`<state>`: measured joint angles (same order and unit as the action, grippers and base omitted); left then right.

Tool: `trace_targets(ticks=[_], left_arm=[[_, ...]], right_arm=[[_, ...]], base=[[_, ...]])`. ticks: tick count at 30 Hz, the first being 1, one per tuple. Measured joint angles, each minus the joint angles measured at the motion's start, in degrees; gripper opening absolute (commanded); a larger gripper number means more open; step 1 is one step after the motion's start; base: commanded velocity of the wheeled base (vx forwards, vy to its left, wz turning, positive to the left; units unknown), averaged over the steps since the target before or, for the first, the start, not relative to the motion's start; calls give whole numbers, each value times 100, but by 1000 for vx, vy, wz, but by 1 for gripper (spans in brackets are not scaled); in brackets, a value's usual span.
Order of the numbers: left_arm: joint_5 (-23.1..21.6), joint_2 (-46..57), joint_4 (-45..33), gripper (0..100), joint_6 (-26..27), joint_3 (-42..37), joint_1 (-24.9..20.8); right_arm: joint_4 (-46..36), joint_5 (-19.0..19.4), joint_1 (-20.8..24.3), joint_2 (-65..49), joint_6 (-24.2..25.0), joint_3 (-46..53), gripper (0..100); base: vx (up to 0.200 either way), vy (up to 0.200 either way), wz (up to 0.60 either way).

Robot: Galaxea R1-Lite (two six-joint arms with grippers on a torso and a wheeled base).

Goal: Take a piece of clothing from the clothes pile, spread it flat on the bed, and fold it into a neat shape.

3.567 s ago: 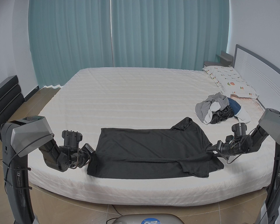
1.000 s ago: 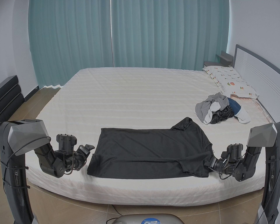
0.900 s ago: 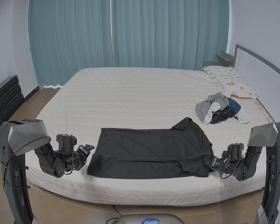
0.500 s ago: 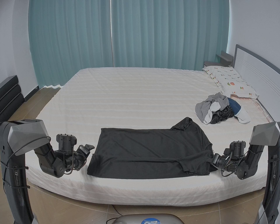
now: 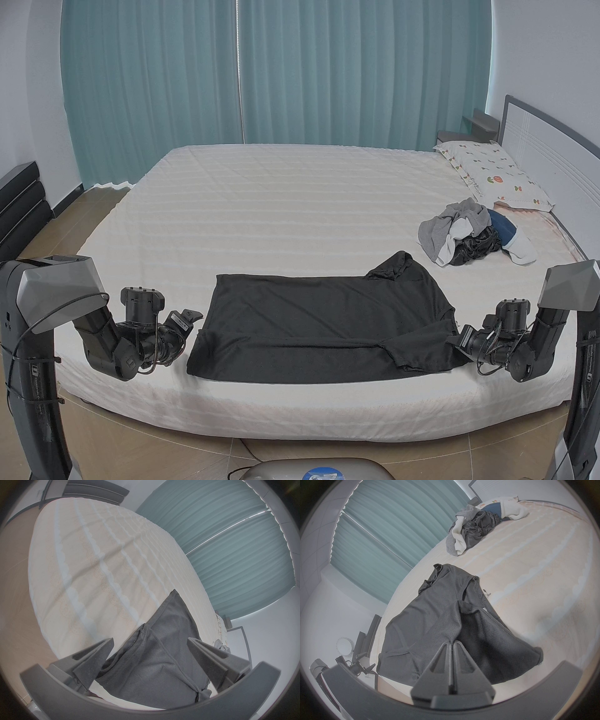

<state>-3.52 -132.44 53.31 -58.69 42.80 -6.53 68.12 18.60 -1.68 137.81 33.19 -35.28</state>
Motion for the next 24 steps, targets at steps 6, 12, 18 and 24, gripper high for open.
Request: trace_targets(ticks=[6, 12, 18, 24], left_arm=[[0, -2, 1, 100, 9, 0, 1], [0, -2, 1, 100, 9, 0, -2], [0, -2, 11, 100, 1, -5, -5], [7, -6, 39, 100, 4, -9, -5]], right_arm=[[-2, 6, 11, -2, -2, -11, 0], [-5, 9, -13, -13, 2, -71, 0], [-5, 11, -29, -5, -5, -124, 0], [0, 41, -52, 11, 38, -168, 100]], base=[[0, 0, 0], [0, 0, 0], [0, 0, 0], [0, 0, 0]])
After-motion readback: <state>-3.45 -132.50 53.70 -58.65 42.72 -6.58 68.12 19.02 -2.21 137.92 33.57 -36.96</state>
